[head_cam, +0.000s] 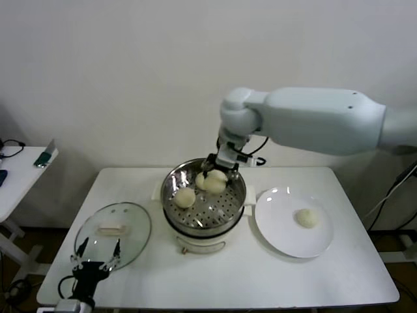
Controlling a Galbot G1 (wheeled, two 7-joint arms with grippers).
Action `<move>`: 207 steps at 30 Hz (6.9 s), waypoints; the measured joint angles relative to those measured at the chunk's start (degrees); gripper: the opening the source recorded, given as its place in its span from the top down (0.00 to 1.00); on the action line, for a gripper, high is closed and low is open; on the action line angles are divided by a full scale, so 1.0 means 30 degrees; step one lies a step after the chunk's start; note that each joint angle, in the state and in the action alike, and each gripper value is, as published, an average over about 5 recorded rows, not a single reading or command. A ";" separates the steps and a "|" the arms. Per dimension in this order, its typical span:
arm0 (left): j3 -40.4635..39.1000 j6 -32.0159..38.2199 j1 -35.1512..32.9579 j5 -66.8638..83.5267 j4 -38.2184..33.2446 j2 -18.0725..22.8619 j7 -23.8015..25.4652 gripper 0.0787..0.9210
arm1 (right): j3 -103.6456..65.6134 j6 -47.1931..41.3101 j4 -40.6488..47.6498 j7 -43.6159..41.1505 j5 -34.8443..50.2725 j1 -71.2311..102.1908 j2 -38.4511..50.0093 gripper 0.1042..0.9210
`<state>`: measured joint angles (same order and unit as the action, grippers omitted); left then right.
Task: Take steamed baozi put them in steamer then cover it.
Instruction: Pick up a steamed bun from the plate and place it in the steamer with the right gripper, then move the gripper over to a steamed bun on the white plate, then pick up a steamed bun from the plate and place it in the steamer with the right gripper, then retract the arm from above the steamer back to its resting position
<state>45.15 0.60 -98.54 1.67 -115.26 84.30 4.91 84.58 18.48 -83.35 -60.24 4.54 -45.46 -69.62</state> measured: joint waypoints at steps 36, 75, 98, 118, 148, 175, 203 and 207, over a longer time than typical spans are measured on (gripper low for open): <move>-0.0155 0.0140 -0.0002 -0.0177 0.0073 -0.0021 -0.0033 0.12 | 0.0213 0.1549 0.1190 0.1081 -0.0940 0.1892 -0.0884 0.12; -0.0299 0.0148 0.0219 -0.0345 0.0262 0.0164 0.0048 0.12 | 0.1425 -0.9623 0.4015 0.0782 0.4283 0.4333 1.0394 0.12; -0.0356 0.0245 0.0034 -0.0620 0.0375 0.0219 0.0016 0.12 | -0.4166 -1.0454 0.7881 0.1992 0.1482 1.0848 0.8972 0.12; -0.0276 0.0161 0.0026 -0.0620 0.0311 0.0215 -0.0036 0.12 | -0.4132 -1.0644 0.7481 0.1265 0.2034 1.0327 0.9230 0.39; -0.0130 0.0125 -0.0050 -0.0539 -0.0225 0.0089 -0.0003 0.12 | 0.2510 -1.4046 -0.0337 0.3579 1.3210 -0.3336 0.3797 0.39; 0.0091 0.0129 -0.0007 -0.0502 -0.0315 0.0008 -0.0025 0.12 | 0.1978 -1.5622 0.0748 0.5994 1.0518 0.2204 0.1296 0.33; -0.0016 0.0348 0.0426 -0.0774 -0.0326 -0.0059 -0.0462 0.12 | -0.8845 -1.3050 0.0793 1.1214 1.4401 0.6819 0.7298 0.12; 0.0040 0.0686 0.0508 -0.1492 -0.0233 -0.0129 -0.0685 0.12 | -1.2987 -1.2251 0.0208 1.3882 1.4651 1.0459 0.9040 0.12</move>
<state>45.27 2.66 -97.01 -2.80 -115.96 83.91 2.85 45.61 -18.27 -82.72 -18.60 48.49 -14.08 -42.50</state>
